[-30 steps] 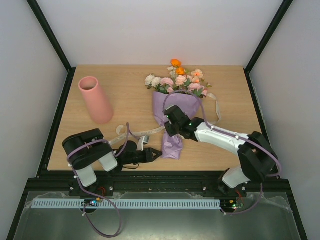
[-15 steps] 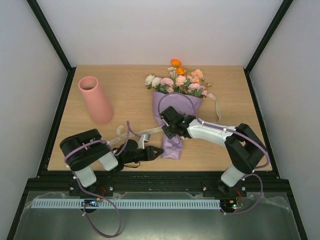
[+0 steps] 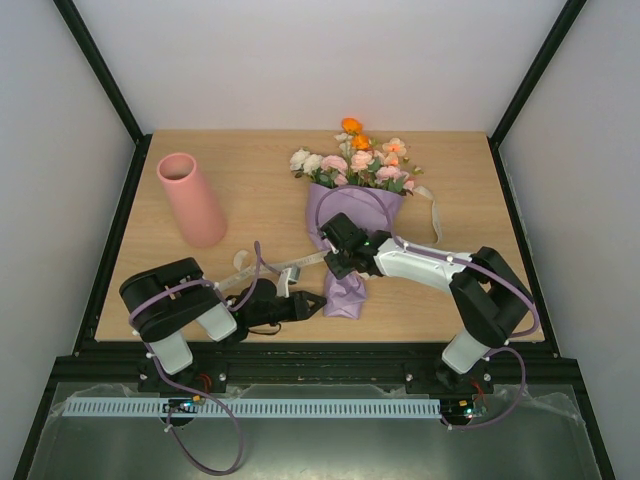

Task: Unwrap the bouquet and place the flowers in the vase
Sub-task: Untie the ribbon from the wrapping paper.

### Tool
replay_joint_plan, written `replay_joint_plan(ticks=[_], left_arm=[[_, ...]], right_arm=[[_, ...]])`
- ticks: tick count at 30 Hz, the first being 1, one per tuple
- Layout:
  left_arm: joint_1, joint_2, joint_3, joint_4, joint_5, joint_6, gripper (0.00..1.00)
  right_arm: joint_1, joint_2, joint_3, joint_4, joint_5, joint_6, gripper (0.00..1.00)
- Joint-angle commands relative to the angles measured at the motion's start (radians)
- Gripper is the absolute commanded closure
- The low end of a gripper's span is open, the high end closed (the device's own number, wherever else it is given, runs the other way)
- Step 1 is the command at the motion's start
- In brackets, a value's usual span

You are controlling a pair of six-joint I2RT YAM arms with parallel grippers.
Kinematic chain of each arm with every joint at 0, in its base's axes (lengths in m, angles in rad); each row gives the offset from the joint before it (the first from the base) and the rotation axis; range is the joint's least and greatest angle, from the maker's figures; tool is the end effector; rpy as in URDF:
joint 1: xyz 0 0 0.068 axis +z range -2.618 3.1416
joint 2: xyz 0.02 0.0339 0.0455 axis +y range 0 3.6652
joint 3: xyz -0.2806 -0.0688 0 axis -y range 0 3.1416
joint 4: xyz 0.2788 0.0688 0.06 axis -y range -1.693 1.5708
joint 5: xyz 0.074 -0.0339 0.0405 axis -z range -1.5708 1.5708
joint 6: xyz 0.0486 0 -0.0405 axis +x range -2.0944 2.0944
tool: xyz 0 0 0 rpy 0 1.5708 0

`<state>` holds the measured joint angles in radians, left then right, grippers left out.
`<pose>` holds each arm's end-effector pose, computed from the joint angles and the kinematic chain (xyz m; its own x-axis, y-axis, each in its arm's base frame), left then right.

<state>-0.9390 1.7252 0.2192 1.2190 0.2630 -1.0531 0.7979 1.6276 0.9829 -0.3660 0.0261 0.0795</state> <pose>0.1416 -0.2149 0.0822 -0.8878 -0.2077 -0.4107 0.3132 0.3811 -0.8698 0.2522 0.2568 0.1702 -0.6457 -0.5484 -0.5313 -0.6568 0.7538 0.0202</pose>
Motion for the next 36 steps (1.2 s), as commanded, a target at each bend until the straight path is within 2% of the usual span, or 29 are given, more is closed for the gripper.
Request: replay_joint_plan(ticks=[1,5,7,17,21,24,27,29,36], left_arm=[[-0.007,-0.01,0.015,0.004,-0.023,0.03,0.55],[-0.007,-0.013,0.016,-0.006,-0.031,0.032,0.56],[-0.007,-0.015,0.016,-0.012,-0.037,0.033,0.55],[-0.007,-0.031,0.032,-0.062,-0.043,0.05,0.55],[-0.007,-0.036,0.032,-0.068,-0.046,0.048,0.55],[-0.015,-0.045,0.027,-0.06,-0.047,0.042,0.55],[-0.026,-0.048,0.028,-0.065,-0.063,0.044,0.55],[-0.027,-0.041,0.033,-0.063,-0.058,0.045,0.55],[-0.035,-0.053,0.044,-0.063,-0.049,0.033,0.55]], right_arm=[[-0.005,-0.032,0.009,-0.035,-0.025,0.006,0.81],[-0.004,-0.051,0.011,-0.019,-0.027,0.013,0.92],[-0.004,-0.056,0.017,-0.018,-0.015,0.016,0.93],[-0.005,-0.09,0.038,-0.026,-0.012,0.024,0.81],[-0.006,-0.112,0.036,-0.039,0.016,0.006,0.8],[-0.004,-0.111,0.042,-0.105,0.051,-0.052,0.72],[-0.003,-0.111,0.04,-0.145,0.163,-0.092,0.69],[-0.003,-0.115,0.032,-0.149,0.154,-0.134,0.66],[0.006,-0.179,-0.037,-0.051,0.081,-0.28,0.67]])
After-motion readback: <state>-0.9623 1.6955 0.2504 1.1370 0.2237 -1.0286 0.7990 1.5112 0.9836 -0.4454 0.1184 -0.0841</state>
